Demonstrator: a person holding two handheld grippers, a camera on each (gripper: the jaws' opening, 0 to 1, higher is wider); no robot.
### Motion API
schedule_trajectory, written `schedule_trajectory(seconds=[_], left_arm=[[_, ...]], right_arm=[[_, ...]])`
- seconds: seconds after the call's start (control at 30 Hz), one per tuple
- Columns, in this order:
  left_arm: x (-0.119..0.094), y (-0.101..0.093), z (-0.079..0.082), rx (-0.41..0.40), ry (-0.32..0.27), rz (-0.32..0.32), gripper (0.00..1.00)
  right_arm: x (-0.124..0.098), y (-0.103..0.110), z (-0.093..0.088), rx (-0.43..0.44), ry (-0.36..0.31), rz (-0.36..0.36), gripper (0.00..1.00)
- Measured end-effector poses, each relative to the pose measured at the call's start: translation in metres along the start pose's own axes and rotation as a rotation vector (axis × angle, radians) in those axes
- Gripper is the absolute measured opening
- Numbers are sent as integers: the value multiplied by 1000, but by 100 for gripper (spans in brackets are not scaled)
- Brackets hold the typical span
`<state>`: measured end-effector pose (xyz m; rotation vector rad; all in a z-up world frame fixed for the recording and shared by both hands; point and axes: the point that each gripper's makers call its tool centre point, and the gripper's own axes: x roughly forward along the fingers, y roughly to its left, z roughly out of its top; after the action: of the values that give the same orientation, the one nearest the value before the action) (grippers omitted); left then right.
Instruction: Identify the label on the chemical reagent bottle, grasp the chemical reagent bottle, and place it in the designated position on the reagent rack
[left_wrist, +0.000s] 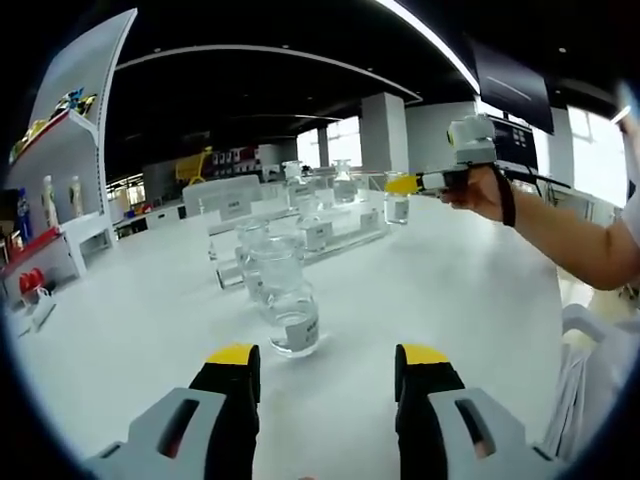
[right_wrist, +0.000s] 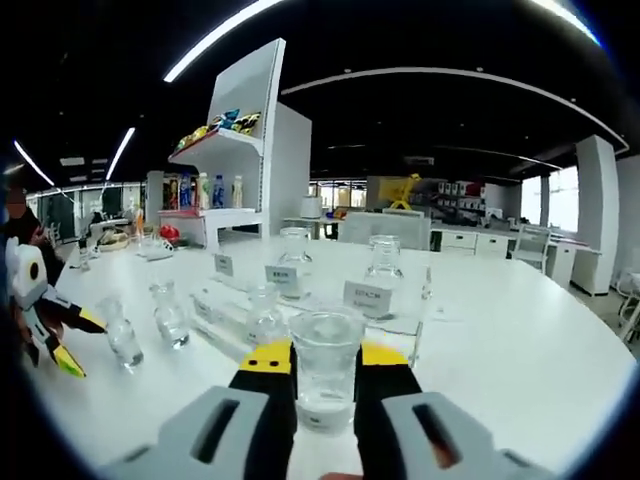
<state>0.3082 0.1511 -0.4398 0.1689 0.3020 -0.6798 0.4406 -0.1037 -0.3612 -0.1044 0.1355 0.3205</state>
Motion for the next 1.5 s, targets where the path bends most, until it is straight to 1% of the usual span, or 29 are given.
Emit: schedule_trajectory(seconds=[0.17,0.2,0.23,0.27,0.4,0.5,0.63,0.8,1.27,1.5], left_arm=[[-1,0,1,-6,-6,3,55],[-1,-1,1,-4,-5,1,55],[-1,-2,1,-4,-4,0,55],[-1,-2,1,-4,-4,-1,55],[-1,-5,1,-1,-7,-7,55],[-2,-2,0,-1,-2,-1,55],[-1,0,-3,-6,6,8,55],[1,-3,-5,-2,13,0,55],[-2,-1,-2,3,12,8,55],[-2,-1,-1,1,11,10,55]], right_arm=[[13,-11,21,-22,-33,-31,19],[18,-16,26,-35,-47,-45,19],[21,-22,32,-70,-69,-68,19],[25,-27,33,-88,-73,-90,19],[36,-41,32,-61,-77,-121,19],[42,-44,32,-57,-96,-129,19],[48,-42,30,-56,-105,-117,19],[55,-40,25,-45,-106,-111,19],[65,-30,9,-35,-75,-93,19],[69,-32,1,-19,-60,-106,19]])
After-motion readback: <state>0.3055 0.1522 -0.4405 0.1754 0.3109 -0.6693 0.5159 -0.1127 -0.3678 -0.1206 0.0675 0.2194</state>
